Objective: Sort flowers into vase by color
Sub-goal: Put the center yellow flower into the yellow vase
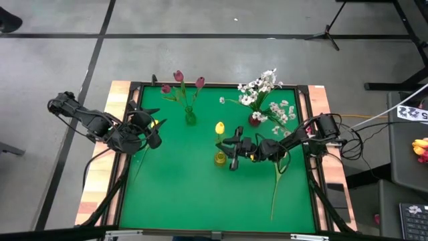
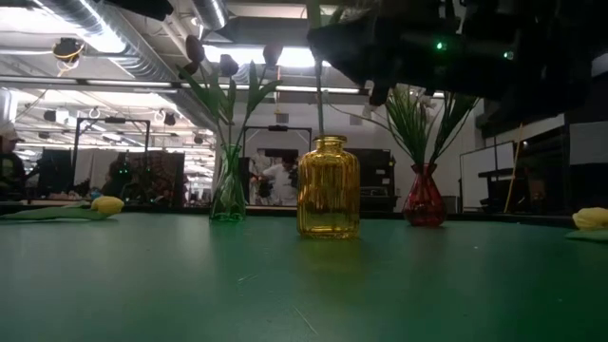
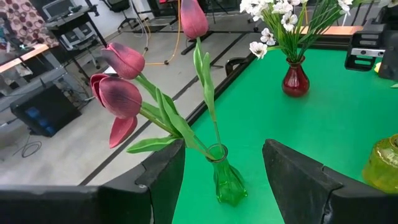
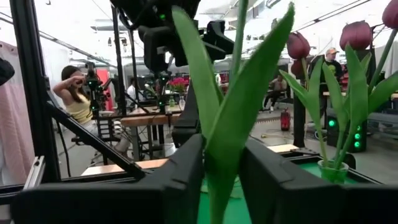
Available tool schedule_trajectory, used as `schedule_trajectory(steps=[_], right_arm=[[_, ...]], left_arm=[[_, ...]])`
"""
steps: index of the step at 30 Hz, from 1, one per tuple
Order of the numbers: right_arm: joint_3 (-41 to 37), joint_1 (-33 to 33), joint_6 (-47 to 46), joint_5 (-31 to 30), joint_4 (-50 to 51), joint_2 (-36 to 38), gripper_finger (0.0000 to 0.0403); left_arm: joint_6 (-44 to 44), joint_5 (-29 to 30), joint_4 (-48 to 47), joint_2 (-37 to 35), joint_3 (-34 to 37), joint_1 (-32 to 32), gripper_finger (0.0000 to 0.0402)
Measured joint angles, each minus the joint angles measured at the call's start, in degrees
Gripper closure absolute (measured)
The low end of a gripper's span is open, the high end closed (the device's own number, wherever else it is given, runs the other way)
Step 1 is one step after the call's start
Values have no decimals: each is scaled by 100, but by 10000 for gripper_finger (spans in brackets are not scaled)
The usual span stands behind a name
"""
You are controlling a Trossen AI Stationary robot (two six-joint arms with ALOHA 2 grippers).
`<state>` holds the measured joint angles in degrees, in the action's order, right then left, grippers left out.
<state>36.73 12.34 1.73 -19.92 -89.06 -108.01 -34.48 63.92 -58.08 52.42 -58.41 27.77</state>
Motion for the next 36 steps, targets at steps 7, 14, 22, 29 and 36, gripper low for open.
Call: schedule_trajectory(steps=[7, 14, 22, 29, 36], right_arm=[[0, 2, -1, 2, 219, 0, 236], [0, 4, 1, -2, 238, 2, 191], [0, 358, 32, -1138, 1195, 246, 186], [0, 887, 150, -2021, 1810, 787, 187], [0, 1292, -143, -2947, 2634, 1048, 187]], left_arm=[[-4, 0, 0, 0, 0, 0, 188], [-4, 0, 0, 0, 0, 0, 188], [-4, -2, -2, 0, 0, 0, 188], [-2, -2, -2, 0, 0, 0, 188], [-3, -2, -2, 0, 0, 0, 188]])
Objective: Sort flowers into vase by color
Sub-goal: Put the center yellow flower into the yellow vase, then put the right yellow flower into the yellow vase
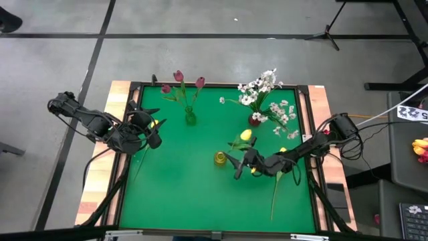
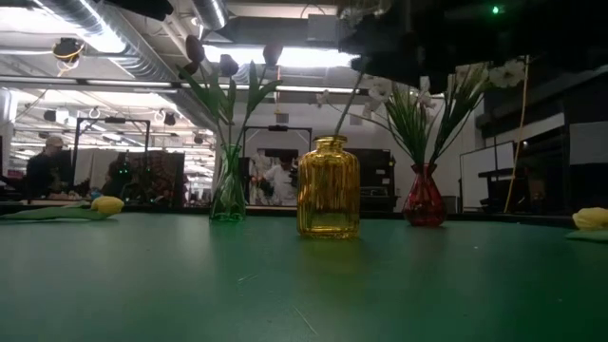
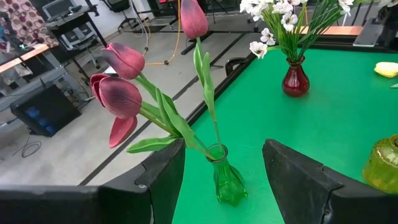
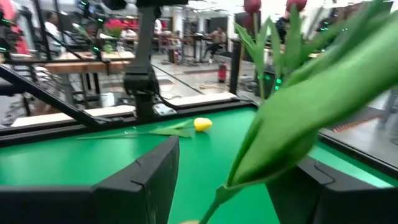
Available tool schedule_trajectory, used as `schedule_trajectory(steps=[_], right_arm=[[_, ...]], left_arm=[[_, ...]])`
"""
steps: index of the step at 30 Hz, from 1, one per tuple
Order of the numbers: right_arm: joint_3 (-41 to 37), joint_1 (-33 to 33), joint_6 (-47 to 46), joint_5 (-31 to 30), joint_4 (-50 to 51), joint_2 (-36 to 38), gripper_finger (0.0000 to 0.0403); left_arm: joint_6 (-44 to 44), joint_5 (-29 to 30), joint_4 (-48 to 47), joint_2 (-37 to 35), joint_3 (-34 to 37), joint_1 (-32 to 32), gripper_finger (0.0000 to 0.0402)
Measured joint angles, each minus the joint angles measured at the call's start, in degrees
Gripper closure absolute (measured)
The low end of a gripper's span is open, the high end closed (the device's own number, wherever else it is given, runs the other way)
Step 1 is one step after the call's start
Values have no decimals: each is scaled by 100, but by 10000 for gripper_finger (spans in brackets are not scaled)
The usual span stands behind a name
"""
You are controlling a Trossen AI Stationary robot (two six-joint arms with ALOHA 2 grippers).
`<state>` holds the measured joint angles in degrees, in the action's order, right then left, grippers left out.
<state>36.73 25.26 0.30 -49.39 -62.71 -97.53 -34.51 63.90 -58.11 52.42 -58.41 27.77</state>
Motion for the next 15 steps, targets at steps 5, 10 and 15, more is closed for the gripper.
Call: schedule_trajectory(steps=[5, 10, 15], right_arm=[[0, -111, -393, -161, 363, 2, 186], [0, -173, -943, -166, 976, 2, 173], [0, -164, -1489, -199, 1573, 157, 162]], left_arm=[[34, 2, 2, 0, 0, 0, 188], [36, 0, 1, 0, 0, 0, 188], [38, 0, 2, 0, 0, 0, 188]])
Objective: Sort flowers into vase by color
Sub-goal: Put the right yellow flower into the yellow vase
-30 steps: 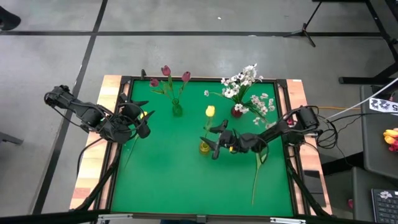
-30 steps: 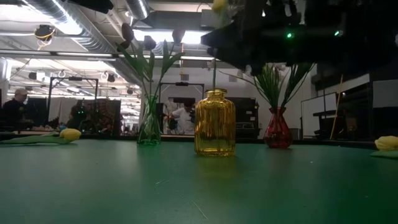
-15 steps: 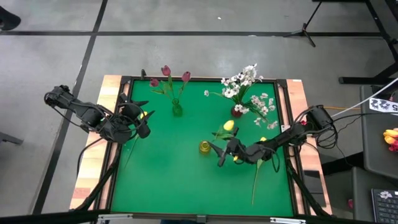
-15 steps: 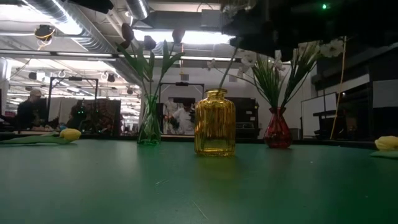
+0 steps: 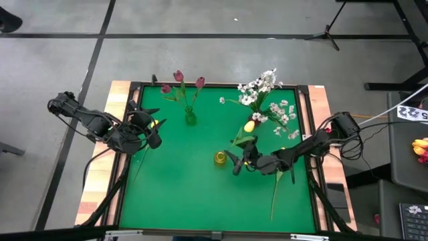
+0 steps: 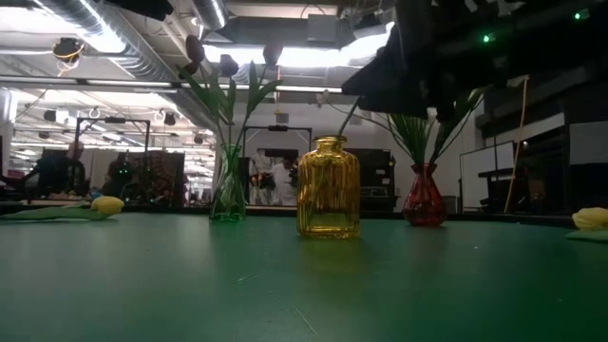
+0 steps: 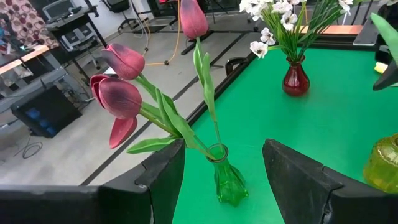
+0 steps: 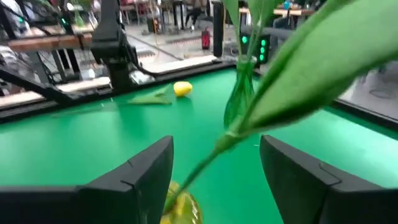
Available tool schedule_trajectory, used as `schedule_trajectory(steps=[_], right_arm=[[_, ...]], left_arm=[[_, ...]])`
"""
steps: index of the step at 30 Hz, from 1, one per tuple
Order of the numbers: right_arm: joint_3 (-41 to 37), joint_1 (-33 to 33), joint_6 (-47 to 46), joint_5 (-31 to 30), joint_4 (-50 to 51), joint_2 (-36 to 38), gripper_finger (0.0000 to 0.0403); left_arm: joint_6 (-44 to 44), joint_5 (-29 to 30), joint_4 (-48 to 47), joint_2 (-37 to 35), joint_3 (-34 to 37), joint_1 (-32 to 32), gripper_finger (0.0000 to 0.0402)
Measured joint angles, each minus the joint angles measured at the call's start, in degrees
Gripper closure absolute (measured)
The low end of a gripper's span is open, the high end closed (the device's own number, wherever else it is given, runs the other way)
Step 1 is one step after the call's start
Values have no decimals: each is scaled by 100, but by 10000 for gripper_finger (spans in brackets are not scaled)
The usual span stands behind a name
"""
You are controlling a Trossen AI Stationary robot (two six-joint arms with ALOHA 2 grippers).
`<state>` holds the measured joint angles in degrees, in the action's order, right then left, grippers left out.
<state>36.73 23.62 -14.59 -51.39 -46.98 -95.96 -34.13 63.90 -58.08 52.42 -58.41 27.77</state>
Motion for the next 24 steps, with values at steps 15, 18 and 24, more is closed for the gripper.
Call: schedule_trajectory(steps=[15, 18, 24], right_arm=[[2, 5, -3676, 2560, 4234, 1604, 162], [2, 135, -4632, 3644, 4690, 1684, 162], [2, 765, -5942, 4937, 4857, 1684, 162]], left_arm=[[6, 0, -7, 0, 0, 0, 188], [7, 0, -17, 0, 0, -1, 188], [17, 0, -24, 0, 0, 0, 188]])
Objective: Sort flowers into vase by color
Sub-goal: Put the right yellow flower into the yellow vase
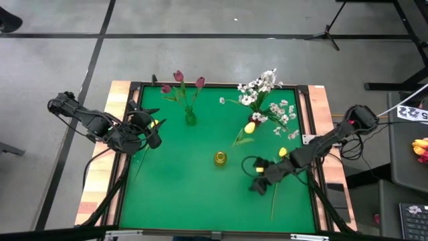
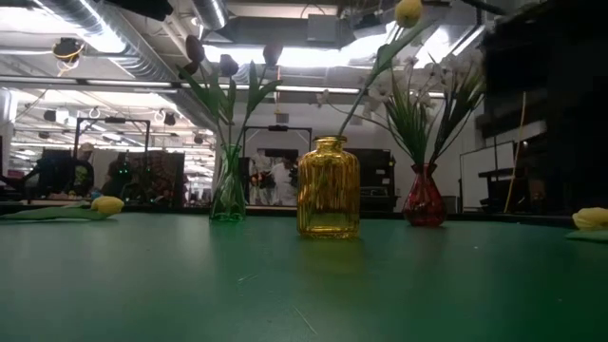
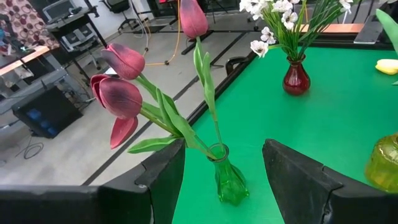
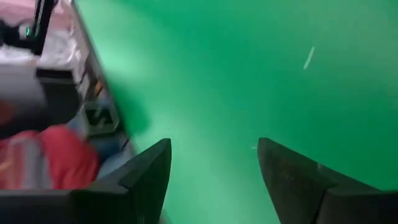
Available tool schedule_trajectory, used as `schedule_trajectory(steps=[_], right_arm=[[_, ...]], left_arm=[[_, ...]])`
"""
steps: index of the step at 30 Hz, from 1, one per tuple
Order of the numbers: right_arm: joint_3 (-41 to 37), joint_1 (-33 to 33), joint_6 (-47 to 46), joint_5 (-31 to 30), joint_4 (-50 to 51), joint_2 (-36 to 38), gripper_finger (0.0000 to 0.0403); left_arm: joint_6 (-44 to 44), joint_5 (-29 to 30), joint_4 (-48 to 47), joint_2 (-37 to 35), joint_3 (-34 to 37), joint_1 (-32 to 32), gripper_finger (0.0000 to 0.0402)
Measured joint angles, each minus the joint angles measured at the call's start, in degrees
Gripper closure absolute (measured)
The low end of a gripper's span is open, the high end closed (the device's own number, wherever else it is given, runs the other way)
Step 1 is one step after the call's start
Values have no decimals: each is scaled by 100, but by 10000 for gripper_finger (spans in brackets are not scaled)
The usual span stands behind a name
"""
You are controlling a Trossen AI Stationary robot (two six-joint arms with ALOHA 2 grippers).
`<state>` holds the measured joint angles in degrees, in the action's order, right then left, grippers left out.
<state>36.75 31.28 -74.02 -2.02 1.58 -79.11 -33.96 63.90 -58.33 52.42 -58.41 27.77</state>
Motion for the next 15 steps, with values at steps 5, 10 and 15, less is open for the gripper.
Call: schedule_trajectory(steps=[5, 10, 15], right_arm=[[0, 632, -1388, 802, 2, 0, 162], [76, 1315, -2796, 1573, 9, 33, 162], [377, 1985, -4067, 1617, 378, 241, 162]], left_arm=[[3, -2, -2, 0, 0, 0, 188], [0, -17, -2, 0, 0, 0, 188], [-4, -20, -5, 0, 0, -1, 188]])
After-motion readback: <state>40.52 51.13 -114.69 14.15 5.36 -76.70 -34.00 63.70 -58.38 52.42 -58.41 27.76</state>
